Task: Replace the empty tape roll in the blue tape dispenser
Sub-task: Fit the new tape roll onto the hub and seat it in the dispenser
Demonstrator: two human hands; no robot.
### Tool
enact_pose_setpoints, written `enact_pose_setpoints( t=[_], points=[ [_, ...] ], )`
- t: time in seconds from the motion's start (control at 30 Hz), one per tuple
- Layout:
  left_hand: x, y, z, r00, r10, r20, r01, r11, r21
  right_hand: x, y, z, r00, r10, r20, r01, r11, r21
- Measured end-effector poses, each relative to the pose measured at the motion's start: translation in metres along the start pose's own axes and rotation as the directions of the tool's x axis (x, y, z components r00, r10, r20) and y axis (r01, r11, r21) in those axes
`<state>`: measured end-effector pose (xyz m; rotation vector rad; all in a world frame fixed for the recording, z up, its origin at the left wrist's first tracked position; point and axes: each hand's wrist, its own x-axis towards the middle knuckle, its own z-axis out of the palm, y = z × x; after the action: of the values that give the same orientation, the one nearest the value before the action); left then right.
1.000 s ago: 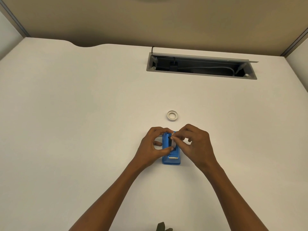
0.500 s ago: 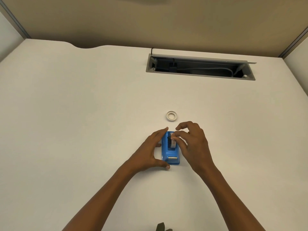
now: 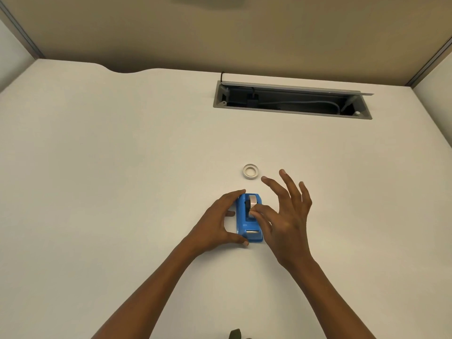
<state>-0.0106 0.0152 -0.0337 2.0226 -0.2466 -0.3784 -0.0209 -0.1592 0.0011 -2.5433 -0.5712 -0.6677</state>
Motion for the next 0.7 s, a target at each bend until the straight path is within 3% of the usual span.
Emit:
enact_pose_setpoints(
  t=[0.37,0.7],
  points=[
    [0.000,0.000,0.001,1.000,0.009,-0.013,-0.009,1.000,0.010,-0.013,-0.004,0.000,0.994,0.031,-0.109,-0.039,0.997,-0.071],
    [0.000,0.000,0.001,1.000,-0.001,-0.014,0.001,1.000,0.022,-0.030,-0.015,-0.004,0.981,0.092,-0.173,-0.098,0.995,-0.027]
  ],
)
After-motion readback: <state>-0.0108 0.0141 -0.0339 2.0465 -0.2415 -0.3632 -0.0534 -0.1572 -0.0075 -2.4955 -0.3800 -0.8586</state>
